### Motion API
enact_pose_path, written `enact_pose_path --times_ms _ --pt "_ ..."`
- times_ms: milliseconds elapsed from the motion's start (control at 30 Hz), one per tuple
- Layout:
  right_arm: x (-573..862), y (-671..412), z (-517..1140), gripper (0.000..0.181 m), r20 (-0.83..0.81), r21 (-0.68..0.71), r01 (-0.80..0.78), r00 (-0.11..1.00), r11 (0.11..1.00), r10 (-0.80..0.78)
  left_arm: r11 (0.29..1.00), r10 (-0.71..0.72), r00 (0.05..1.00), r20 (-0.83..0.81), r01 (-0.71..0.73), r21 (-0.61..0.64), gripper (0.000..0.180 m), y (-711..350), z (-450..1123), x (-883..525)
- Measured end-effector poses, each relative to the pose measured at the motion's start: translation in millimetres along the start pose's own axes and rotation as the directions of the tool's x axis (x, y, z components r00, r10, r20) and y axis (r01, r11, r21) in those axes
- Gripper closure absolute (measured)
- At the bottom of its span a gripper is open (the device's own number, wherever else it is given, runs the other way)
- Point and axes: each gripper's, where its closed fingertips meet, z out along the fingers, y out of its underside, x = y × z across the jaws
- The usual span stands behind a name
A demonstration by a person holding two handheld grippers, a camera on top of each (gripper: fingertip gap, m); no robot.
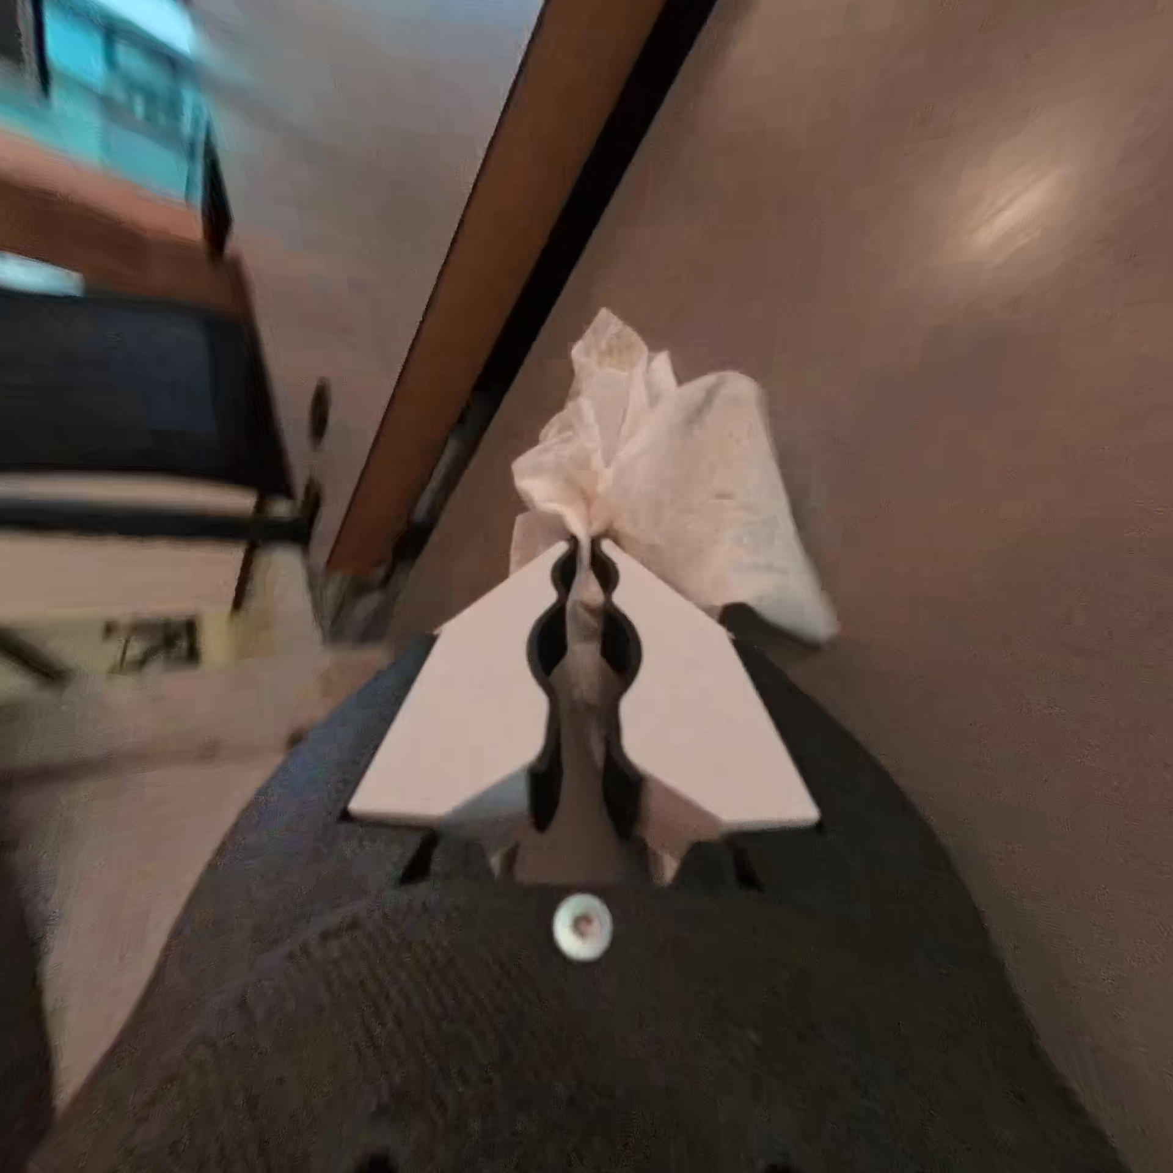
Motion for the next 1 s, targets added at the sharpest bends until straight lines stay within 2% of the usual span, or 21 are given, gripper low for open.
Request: enact_pose_path --times_ms 100,200,300,400,467,500,633,767,933,1000 --pt "-55.3 81.4 20.0 0.179 0.089 -0.238 0.118 0.991 0.964 -0.099 1.0 0.009 0.991 -0.134 -0.01 -0.004 0.126 0.5 -15.5 27.7" --pt "-54.3 76.7 22.8 0.179 0.076 -0.265 0.113 0.992 0.958 -0.096 0.998 0.044 0.97 -0.241 -0.051 -0.024 0.126 3.9 -36.0 54.4" --pt "-12.9 7.5 14.9 0.179 -0.043 -0.075 -0.016 0.999 0.997 0.013 0.991 0.085 0.924 -0.373 -0.118 -0.065 0.122 12.4 -61.3 90.5" --pt "39.2 -56.0 -10.4 0.179 -0.244 0.2 -0.175 0.944 0.964 0.222 0.968 0.175 0.871 -0.459 -0.237 -0.079 0.122 21.6 -91.5 122.1" --pt "41.1 -60.9 -9.7 0.179 -0.282 0.291 -0.228 0.908 0.929 0.311 0.947 0.234 0.827 -0.512 -0.312 -0.071 0.121 28.6 -115.4 142.7" --pt "32.7 -54.5 -3.3 0.179 -0.294 0.289 -0.22 0.906 0.932 0.305 0.937 0.264 0.797 -0.543 -0.346 -0.052 0.121 32.2 -130.2 153.7" --pt "-35.1 6.4 42.8 0.179 -0.232 0.113 -0.156 0.956 0.981 0.179 0.894 0.392 0.729 -0.561 -0.445 0.046 0.12 43.1 -170.7 170.4" --pt "-66.0 56.2 50.0 0.179 -0.176 -0.062 -0.123 0.978 0.99 0.111 0.904 0.385 0.726 -0.57 -0.422 0.074 0.12 42.6 -185.2 173.3" --pt "-9.5 65.5 -24.2 0.179 -0.292 -0.052 -0.178 0.944 0.983 0.155 0.943 0.303 0.753 -0.584 -0.324 0.071 0.12 26.0 -187.1 168.5" --pt "22.6 69.7 -65.7 0.179 -0.433 -0.078 -0.134 0.897 0.988 0.088 0.957 0.268 0.735 -0.622 -0.277 0.085 0.12 15.6 -205.7 173.9"
